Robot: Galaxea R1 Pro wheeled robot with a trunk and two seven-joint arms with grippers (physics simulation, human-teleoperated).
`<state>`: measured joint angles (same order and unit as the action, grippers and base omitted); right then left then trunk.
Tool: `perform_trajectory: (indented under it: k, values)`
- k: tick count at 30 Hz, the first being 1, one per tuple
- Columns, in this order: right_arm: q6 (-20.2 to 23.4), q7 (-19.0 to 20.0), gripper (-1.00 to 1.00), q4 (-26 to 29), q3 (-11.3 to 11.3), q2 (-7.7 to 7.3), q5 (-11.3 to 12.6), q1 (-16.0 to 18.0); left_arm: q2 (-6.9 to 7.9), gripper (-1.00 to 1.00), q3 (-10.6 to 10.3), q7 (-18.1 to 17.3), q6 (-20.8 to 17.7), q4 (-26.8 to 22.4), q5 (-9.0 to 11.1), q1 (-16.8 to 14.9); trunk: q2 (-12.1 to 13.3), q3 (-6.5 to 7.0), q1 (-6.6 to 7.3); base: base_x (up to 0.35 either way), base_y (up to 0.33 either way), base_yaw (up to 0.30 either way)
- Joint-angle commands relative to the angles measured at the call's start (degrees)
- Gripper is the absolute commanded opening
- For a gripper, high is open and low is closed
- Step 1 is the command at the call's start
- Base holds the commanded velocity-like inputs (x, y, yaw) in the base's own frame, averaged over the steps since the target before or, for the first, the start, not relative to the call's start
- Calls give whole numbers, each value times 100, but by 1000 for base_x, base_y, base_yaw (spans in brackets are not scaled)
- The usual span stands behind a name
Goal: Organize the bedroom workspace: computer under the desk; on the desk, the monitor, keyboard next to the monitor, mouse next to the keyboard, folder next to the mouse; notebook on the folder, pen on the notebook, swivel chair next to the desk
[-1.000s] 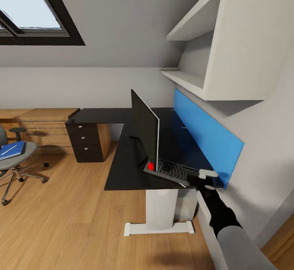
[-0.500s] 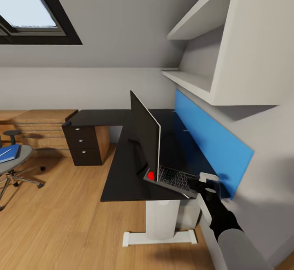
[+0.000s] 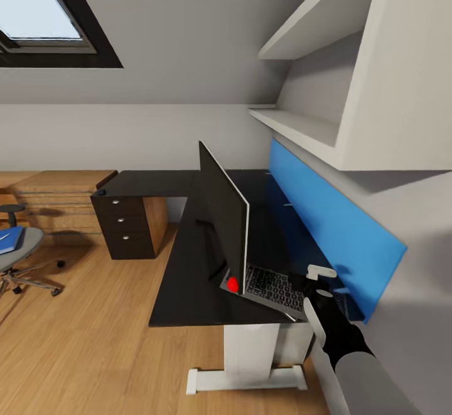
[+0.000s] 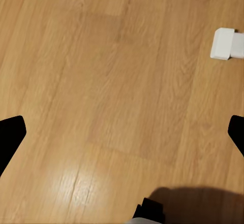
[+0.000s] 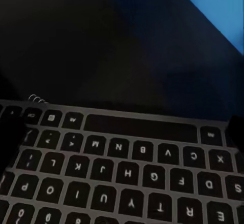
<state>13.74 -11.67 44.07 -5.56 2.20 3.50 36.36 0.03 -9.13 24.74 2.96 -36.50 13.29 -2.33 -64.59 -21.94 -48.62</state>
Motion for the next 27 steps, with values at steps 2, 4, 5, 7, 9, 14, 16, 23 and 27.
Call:
perform_trajectory:
  k: [2, 4, 5, 7, 9, 14, 16, 23, 27]
  values:
    - [21, -15, 100, 6, -7, 2, 37, 3, 5, 100, -36, 39, 33, 2, 60, -4, -4, -6, -1, 96, 0, 0]
    - [7, -14, 100, 3, -7, 1, 37, 3, 5, 100, -36, 39, 39, 2, 60, -4, -4, -6, -1, 167, 0, 0]
    - [-14, -13, 100, 1, -5, 1, 35, 1, 7, 100, -34, 39, 66, 2, 60, -4, -4, -6, -1, 211, 0, 0]
    - [-85, -12, 100, -1, -4, 0, 32, -4, 11, 100, -31, 39, 195, 2, 60, -4, -4, -6, -1, 258, 0, 0]
    - [-135, -11, 100, -2, -5, 0, 30, -8, 12, 100, -28, 39, 317, 3, 60, -4, -4, -6, -1, 258, 0, 0]
    - [-229, -10, 100, -27, 1, -8, 23, -14, 10, 100, -19, 39, 599, 3, 64, -4, -4, -6, -1, 60, 0, 0]
    - [-408, -10, 100, -177, 2, -9, 14, -15, 13, 100, -19, 39, 626, 3, 66, -4, -4, -6, -1, 85, 0, 0]
    - [-894, -10, 100, -366, 2, -12, 3, -15, 41, 100, 50, 61, 636, 3, 74, -4, -4, -6, -1, 173, 0, 0]
    - [-930, -10, 100, -385, 2, -13, 2, -15, 72, 100, 412, 49, 631, 3, 75, -4, -4, -6, -1, 42, 0, 0]
